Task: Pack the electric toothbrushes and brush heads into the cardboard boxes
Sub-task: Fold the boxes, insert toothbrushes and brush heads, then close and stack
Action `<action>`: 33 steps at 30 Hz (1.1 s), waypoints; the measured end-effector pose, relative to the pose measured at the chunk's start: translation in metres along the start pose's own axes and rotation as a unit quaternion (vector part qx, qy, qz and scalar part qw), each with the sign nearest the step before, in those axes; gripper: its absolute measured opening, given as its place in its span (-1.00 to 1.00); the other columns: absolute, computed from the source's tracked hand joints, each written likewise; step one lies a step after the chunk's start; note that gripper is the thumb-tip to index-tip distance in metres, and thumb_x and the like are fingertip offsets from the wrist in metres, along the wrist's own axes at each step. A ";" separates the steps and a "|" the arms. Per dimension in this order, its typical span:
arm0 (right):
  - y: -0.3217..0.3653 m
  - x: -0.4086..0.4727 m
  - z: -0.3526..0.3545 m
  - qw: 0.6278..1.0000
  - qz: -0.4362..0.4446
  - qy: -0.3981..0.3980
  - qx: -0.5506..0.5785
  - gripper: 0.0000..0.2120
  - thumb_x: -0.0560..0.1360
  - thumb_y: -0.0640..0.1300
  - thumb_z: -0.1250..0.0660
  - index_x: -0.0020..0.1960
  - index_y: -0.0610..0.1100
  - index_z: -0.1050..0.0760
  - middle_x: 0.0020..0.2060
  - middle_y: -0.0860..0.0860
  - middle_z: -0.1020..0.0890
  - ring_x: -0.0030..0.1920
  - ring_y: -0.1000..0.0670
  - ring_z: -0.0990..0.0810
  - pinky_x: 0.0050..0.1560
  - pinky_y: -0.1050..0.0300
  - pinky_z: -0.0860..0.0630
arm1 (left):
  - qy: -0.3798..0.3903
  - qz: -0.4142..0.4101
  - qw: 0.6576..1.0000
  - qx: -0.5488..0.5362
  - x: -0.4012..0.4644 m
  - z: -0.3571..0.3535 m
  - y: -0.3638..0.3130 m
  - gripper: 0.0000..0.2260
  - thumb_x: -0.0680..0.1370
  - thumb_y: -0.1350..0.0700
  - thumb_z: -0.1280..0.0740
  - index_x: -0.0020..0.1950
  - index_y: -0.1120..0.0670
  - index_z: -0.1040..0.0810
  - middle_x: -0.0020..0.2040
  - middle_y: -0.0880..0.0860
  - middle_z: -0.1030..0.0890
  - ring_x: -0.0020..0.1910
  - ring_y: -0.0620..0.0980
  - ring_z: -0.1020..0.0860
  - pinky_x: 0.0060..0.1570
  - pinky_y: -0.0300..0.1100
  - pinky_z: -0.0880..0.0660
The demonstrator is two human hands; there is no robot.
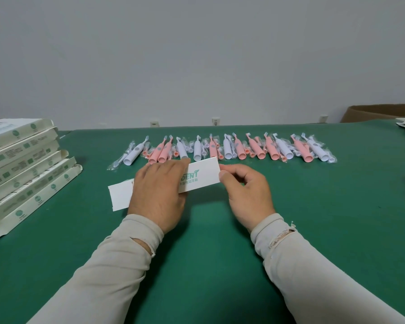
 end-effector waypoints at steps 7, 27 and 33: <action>-0.017 0.002 0.004 0.951 -0.182 -0.058 0.243 -0.90 0.59 -0.23 -0.36 0.08 -0.18 -0.49 -0.09 -0.14 -0.71 -0.23 0.01 -0.71 -0.25 0.17 -0.62 | -0.188 -0.049 0.981 -0.024 -0.003 0.034 -0.016 -0.48 0.49 0.04 -0.46 0.41 0.12 -0.46 0.39 0.15 -0.47 0.38 0.19 -0.42 0.47 0.22 -0.18; -0.022 0.034 0.050 0.976 -0.204 -0.063 -0.035 -0.84 0.54 -0.14 -0.34 -0.20 -0.14 -0.54 -0.36 0.03 -0.65 -0.36 0.02 -0.59 -0.32 0.14 -0.53 | 0.013 0.141 0.907 -0.398 0.003 -0.024 0.001 -0.37 0.41 -0.05 -0.55 0.32 -0.12 -0.24 0.13 -0.32 -0.51 0.06 -0.28 -0.53 0.09 -0.38 -0.41; -0.031 0.101 0.199 0.896 -0.167 -0.280 -0.301 -0.73 0.54 -0.09 -0.29 0.24 -0.02 -0.49 0.06 -0.01 -0.60 0.01 -0.10 -0.59 -0.07 0.16 -0.45 | 0.042 0.144 0.937 -0.314 0.018 -0.055 -0.017 -0.55 0.43 -0.08 -0.51 0.14 -0.20 -0.29 0.09 -0.12 -0.50 -0.02 -0.02 -0.50 -0.06 -0.11 -0.41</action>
Point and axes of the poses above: each hand's wrist, its own x-axis towards the middle knuckle, its own z-axis out of the back of the hand, y = z × x, the point moved 7 cm from there along x, towards the middle knuckle
